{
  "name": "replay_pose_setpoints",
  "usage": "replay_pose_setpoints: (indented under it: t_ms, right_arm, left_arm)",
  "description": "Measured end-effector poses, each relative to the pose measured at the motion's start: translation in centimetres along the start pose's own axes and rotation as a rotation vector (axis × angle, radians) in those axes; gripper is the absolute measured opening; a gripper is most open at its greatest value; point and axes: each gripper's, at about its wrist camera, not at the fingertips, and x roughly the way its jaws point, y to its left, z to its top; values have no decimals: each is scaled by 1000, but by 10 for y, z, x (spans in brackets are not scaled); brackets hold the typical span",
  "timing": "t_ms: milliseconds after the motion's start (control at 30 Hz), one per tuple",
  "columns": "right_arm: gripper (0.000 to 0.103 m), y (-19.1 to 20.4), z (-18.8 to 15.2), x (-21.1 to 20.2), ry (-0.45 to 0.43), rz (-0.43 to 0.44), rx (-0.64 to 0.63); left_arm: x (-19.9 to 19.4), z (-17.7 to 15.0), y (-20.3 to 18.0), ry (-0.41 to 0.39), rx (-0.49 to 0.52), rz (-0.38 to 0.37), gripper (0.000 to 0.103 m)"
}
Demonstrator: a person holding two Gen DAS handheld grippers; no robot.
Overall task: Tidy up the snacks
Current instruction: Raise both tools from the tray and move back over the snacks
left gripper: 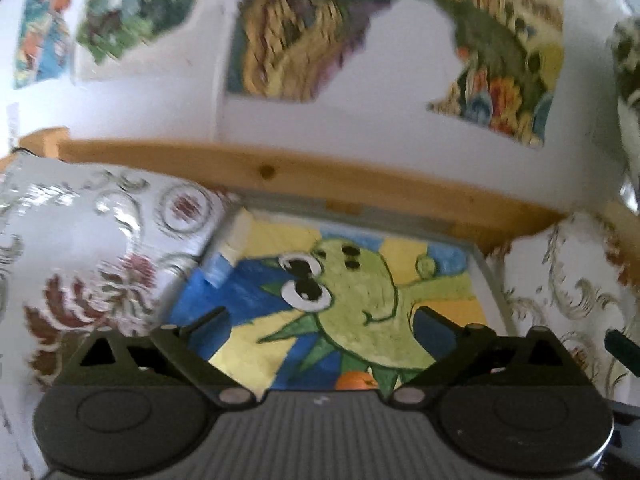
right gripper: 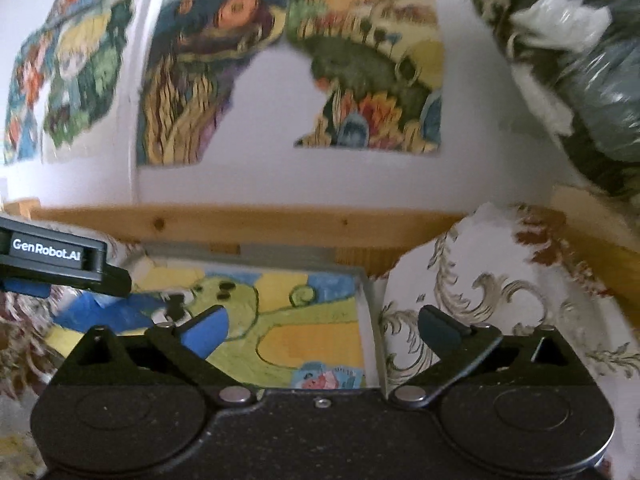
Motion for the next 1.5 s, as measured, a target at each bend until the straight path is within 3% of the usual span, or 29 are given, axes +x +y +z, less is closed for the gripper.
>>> replay_pose_setpoints:
  t_ms: [500,900,1233,1500]
  right_arm:
    - [102,15,0,-117,-130,74,35]
    - [102,24,-29,-192,-83,86,58]
    - [102,33,-49,-229,-24,99,73]
    - [102,41,-64,-235,68,122,81]
  left_arm:
    - [-119,-40,31,-193,25,38,103]
    - [-184,-99,47,-251,83,49,103]
    - [-215,-134,64,-222,140,53,103]
    - [-220,-156,81,-131,125,91,103]
